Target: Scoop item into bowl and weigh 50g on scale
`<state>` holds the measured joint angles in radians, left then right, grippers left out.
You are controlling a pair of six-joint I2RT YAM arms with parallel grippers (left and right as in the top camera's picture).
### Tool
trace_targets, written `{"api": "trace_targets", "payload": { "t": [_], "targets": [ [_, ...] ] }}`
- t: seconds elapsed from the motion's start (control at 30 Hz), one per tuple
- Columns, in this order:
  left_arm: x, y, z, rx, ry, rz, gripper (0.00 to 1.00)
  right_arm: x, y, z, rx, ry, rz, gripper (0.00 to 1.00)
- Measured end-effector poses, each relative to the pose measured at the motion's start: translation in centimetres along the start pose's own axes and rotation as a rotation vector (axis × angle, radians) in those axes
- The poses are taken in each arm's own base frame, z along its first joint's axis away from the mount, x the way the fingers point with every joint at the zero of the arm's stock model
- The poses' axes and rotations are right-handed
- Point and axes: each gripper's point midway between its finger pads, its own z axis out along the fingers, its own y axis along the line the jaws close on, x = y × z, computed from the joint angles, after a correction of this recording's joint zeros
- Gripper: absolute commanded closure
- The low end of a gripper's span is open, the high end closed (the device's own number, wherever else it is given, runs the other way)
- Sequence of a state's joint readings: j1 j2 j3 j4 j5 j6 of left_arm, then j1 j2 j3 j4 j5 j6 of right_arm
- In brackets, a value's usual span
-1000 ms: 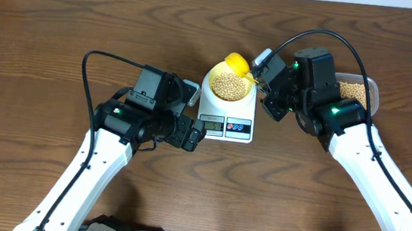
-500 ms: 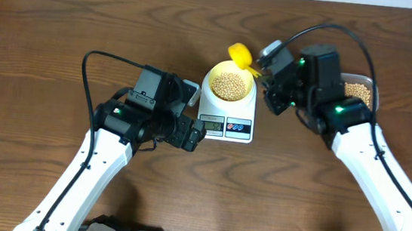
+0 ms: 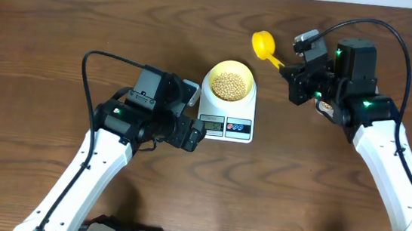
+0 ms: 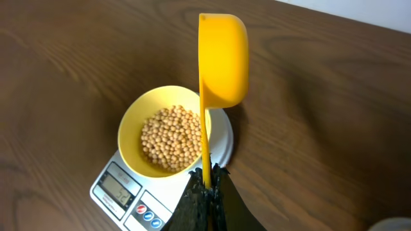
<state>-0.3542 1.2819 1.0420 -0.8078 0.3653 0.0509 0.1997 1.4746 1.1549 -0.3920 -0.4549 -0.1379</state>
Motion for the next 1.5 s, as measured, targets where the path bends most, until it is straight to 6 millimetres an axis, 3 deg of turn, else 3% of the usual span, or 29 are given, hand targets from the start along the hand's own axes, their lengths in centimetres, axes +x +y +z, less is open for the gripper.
{"api": "trace_targets", "payload": {
  "t": [0.3, 0.53, 0.7, 1.17, 1.5],
  "targets": [
    [0.0, 0.0, 0.0, 0.000, 0.000, 0.000, 0.11, -0.5, 2.5, 1.0, -0.058, -0.011, -0.070, 0.99],
    [0.0, 0.0, 0.0, 0.000, 0.000, 0.000, 0.11, 1.4, 4.3, 3.7, -0.114, 0.057, -0.083, 0.99],
    [0.0, 0.0, 0.0, 0.000, 0.000, 0.000, 0.11, 2.4, 5.3, 4.4, -0.109, 0.099, -0.130, 0.99],
    [0.0, 0.0, 0.0, 0.000, 0.000, 0.000, 0.11, 5.0, 3.7, 6.1, 0.009, 0.206, -0.175, 0.99],
    [0.0, 0.0, 0.0, 0.000, 0.000, 0.000, 0.11, 5.8, 4.6, 6.4, 0.000, 0.238, -0.188, 0.99]
  ]
}}
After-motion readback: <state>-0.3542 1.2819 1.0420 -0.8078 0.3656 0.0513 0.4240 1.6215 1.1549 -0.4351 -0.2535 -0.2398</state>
